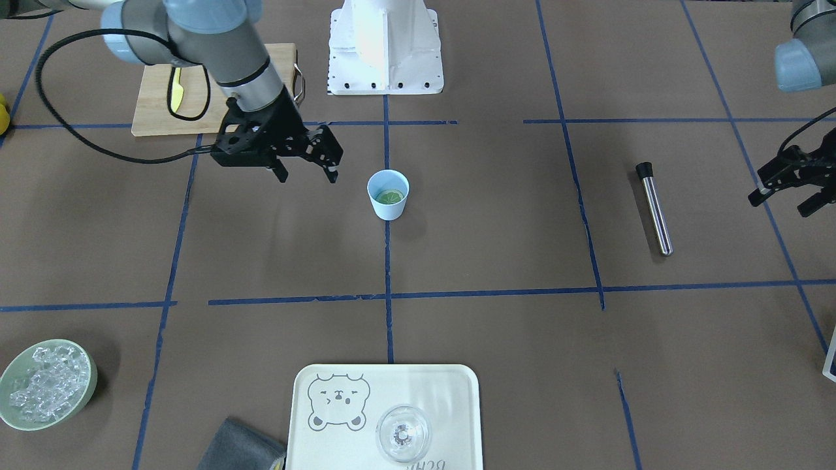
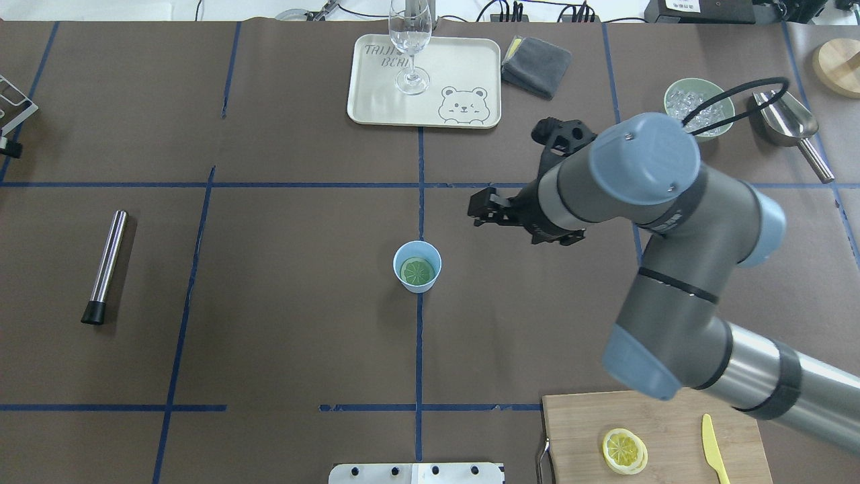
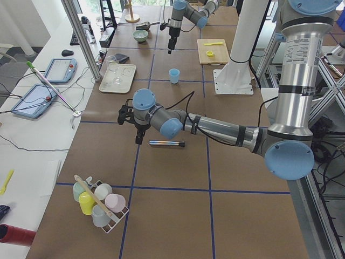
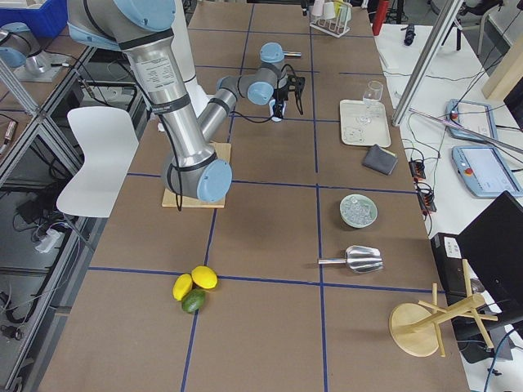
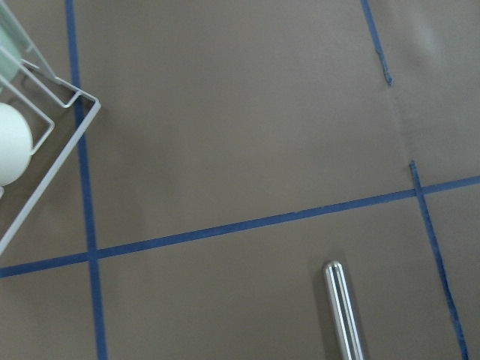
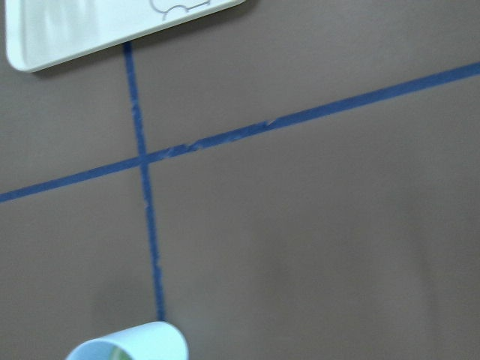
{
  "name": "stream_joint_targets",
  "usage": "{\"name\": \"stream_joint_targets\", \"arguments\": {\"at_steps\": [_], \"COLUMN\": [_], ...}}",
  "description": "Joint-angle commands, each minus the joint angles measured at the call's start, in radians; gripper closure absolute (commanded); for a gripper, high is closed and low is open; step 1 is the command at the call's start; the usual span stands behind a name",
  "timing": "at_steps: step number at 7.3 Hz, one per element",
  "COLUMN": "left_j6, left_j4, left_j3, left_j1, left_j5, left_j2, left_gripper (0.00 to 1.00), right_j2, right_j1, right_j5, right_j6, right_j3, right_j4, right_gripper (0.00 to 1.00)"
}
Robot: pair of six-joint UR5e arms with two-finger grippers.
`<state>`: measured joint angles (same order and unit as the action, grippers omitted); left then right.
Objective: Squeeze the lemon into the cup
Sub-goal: 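Grasp the metal rod with the left gripper while the right arm withdraws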
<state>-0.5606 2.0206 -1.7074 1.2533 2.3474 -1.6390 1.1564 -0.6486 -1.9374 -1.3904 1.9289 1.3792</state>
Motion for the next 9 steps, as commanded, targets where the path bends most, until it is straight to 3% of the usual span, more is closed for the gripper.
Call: {"name": "stream_joint_targets", "arguments": {"at_steps": [1, 2, 3, 5, 8, 9], "left_j6": [-0.131, -0.128, -0.131, -0.133, -0.120, -0.119], "left_j4": [0.007, 0.003, -0.008, -0.022, -0.039, -0.039], "left_j3": [0.111, 0.173, 0.184, 0.183, 0.177, 0.175], "left_j1": [-0.156, -0.175, -0.195, -0.216, -0.296, -0.308], "left_j5": [-0.120, -0.120, -0.117, -0.114, -0.126, -0.126], "left_j2": [-0.092, -0.116, -0.111, -0.102, -0.091, -0.082], "left_gripper": [0.02, 0.09, 0.09, 0.15, 0.15, 0.19], "right_j2": [0.168, 0.214, 0.244, 0.287, 0.287, 0.287], "right_j1": [-0.159, -0.210, -0.218, -0.218, -0.218, -0.217], "right_j5": [-0.109, -0.130, -0.132, -0.132, -0.132, -0.132], "right_j6": [0.266, 0.368, 0.405, 0.406, 0.404, 0.403], "right_j3": [0.031, 0.030, 0.030, 0.030, 0.030, 0.030], "right_j4": [-0.005, -0.005, -0.008, -0.064, -0.068, -0.068], "right_gripper": [0.00, 0.00, 0.00, 0.00, 0.00, 0.00]}}
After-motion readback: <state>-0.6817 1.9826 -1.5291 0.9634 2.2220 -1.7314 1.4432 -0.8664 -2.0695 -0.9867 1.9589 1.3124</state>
